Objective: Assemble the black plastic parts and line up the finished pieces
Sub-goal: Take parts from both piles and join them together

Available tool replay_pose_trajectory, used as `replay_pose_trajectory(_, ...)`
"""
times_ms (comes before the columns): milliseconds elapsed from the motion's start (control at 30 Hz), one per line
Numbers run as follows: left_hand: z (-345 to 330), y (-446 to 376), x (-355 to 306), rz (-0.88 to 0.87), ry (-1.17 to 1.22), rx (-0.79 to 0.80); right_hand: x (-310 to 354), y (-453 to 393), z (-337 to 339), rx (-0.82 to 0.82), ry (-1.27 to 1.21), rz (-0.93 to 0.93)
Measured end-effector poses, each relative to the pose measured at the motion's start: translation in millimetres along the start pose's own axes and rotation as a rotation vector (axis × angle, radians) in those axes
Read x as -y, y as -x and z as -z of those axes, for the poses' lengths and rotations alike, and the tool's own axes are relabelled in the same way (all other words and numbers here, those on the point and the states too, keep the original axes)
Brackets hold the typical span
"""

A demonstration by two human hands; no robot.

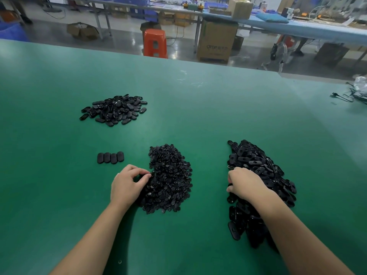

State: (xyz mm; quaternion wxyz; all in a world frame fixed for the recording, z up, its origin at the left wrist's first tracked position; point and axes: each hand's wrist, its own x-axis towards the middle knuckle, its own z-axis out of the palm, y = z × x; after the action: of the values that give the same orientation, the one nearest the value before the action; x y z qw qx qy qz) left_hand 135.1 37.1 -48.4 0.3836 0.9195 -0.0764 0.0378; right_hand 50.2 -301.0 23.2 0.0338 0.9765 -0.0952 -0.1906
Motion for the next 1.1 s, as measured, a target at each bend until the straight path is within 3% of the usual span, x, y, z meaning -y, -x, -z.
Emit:
replay_pose_trajectory(367, 1.1, -0.7, 3.2, 0.047, 0.201, -0.018, -6.3, 0.9, 11.8, 0.019, -0.193, 0.06)
replay_pose_trajectory(800, 0.7, 0.5, -1.1, 0.056, 0.185, -0.053, -10.3, 6.8, 25.4, -0.159, -0.349, 0.132)
replay_pose_trajectory(933, 0.6, 1.1, -1.4, 0.048, 0.159, -0.051, 2.2, 10.2, 30.2, -0.354, -0.667, 0.16)
replay_pose_trajectory(1100, 0.7, 1.7, -2.2, 0.067, 0.158, -0.058, 40.9, 17.2, 19.4, -0.311, -1.376, 0.157)
